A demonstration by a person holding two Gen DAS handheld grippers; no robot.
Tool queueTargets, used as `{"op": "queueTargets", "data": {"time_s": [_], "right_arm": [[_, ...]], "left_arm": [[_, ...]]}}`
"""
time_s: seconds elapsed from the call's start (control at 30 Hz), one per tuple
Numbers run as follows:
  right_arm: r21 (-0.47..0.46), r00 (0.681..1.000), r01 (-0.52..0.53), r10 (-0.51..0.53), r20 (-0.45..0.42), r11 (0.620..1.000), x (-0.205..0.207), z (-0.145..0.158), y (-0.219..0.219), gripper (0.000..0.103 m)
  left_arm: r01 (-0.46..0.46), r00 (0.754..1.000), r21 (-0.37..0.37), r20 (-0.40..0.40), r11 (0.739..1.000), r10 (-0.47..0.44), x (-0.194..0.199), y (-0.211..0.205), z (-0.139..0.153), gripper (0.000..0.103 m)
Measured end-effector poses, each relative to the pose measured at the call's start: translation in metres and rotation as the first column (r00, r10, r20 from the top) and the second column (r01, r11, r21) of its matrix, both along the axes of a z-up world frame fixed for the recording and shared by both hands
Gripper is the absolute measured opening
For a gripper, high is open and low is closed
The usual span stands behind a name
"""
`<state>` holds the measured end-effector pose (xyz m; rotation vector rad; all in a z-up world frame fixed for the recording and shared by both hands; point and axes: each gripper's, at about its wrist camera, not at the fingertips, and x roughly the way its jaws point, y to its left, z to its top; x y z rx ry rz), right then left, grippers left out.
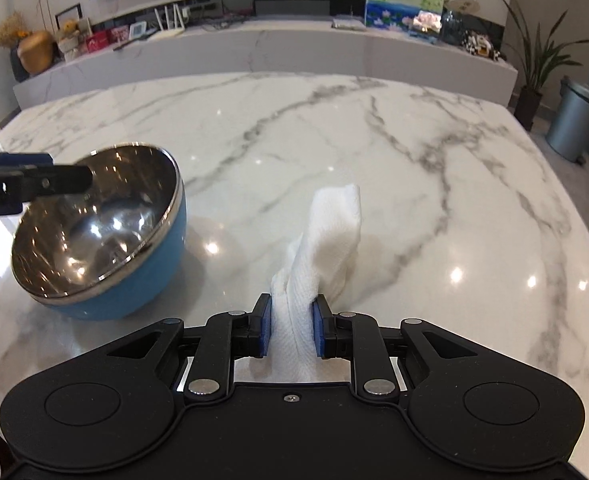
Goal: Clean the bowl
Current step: 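Open the left tool off the bowl rim while the right tool releases the cloth onto the table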
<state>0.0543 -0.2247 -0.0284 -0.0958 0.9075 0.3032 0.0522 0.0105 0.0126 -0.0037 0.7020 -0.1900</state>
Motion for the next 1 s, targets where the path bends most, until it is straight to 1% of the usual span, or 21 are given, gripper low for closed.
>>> {"op": "queueTargets", "data": {"time_s": [0.07,0.1,0.17,0.23,0.27,0.37,0.43,0.47,0.5,0.53,0.57,0.63,0.67,0.7,0.73,0.83,0.9,0.97,1.0], "right_arm": [[-0.012,1.000,0.009,-0.009,-0.016,1.000,0.001,-0.003,0.001,0.027],[-0.014,1.000,0.013,-0.013,-0.016,1.000,0.001,-0.003,0.001,0.031],[-0.020,1.000,0.023,-0.023,-0.005,1.000,0.001,-0.001,0.001,0.036],[-0.023,0.999,0.034,-0.033,0.012,0.999,-0.001,0.004,0.002,0.044],[-0.024,0.999,0.038,-0.038,0.021,0.999,-0.002,0.006,0.002,0.045],[-0.033,0.997,0.060,-0.058,0.059,0.998,-0.008,0.017,0.003,0.054],[-0.036,0.994,0.077,-0.074,0.086,0.996,-0.013,0.024,0.004,0.064],[-0.036,0.992,0.086,-0.082,0.097,0.996,-0.015,0.027,0.004,0.067],[-0.031,0.990,0.097,-0.094,0.105,0.995,-0.018,0.029,0.004,0.074],[-0.023,0.988,0.109,-0.106,0.114,0.994,-0.023,0.031,0.003,0.076],[-0.014,0.987,0.116,-0.114,0.118,0.993,-0.028,0.033,0.003,0.076],[-0.003,0.987,0.114,-0.112,0.116,0.994,-0.034,0.035,0.003,0.078],[0.002,0.987,0.111,-0.110,0.116,0.994,-0.039,0.036,0.003,0.082],[0.008,0.986,0.111,-0.111,0.121,0.994,-0.042,0.037,0.003,0.093],[0.014,0.985,0.114,-0.114,0.126,0.993,-0.045,0.037,0.002,0.098],[0.021,0.981,0.140,-0.142,0.136,0.990,-0.053,0.038,-0.001,0.099],[0.016,0.979,0.156,-0.157,0.133,0.988,-0.057,0.038,-0.002,0.099],[0.012,0.978,0.161,-0.162,0.135,0.987,-0.061,0.037,-0.001,0.100],[0.014,0.978,0.158,-0.159,0.135,0.987,-0.063,0.037,0.000,0.102]], "left_arm": [[0.000,1.000,-0.016,-0.002,1.000,0.000,-0.002,0.002,0.002,0.074],[0.001,1.000,-0.019,0.002,1.000,-0.001,-0.003,0.001,0.004,0.074],[0.004,1.000,-0.026,0.010,1.000,-0.004,-0.005,0.000,0.007,0.074],[0.006,1.000,-0.033,0.018,0.999,-0.006,-0.007,-0.001,0.010,0.075],[0.007,1.000,-0.036,0.023,0.999,-0.007,-0.008,-0.002,0.012,0.076],[0.010,0.999,-0.034,0.050,0.999,-0.008,-0.015,-0.005,0.019,0.080],[0.012,0.998,-0.029,0.069,1.000,-0.010,-0.020,-0.007,0.023,0.081],[0.010,0.997,-0.017,0.081,1.000,-0.008,-0.023,-0.009,0.024,0.081],[0.008,0.996,-0.007,0.093,1.000,-0.007,-0.026,-0.011,0.025,0.083],[0.004,0.995,-0.002,0.098,1.000,-0.004,-0.031,-0.013,0.026,0.086],[-0.002,0.995,-0.002,0.098,1.000,0.002,-0.034,-0.014,0.026,0.090],[-0.015,0.996,-0.007,0.089,1.000,0.016,-0.040,-0.014,0.025,0.091],[-0.024,0.996,-0.008,0.084,1.000,0.025,-0.043,-0.014,0.024,0.091],[-0.041,0.996,-0.006,0.076,0.999,0.042,-0.046,-0.014,0.022,0.091],[-0.059,0.996,-0.003,0.068,0.998,0.059,-0.048,-0.013,0.021,0.091],[-0.097,0.994,-0.008,0.046,0.995,0.097,-0.055,-0.009,0.017,0.091],[-0.101,0.994,-0.015,0.028,0.995,0.102,-0.057,-0.009,0.014,0.091],[-0.104,0.994,-0.013,0.029,0.995,0.104,-0.059,-0.010,0.012,0.091],[-0.105,0.994,-0.012,0.029,0.994,0.105,-0.060,-0.011,0.012,0.091]]}}
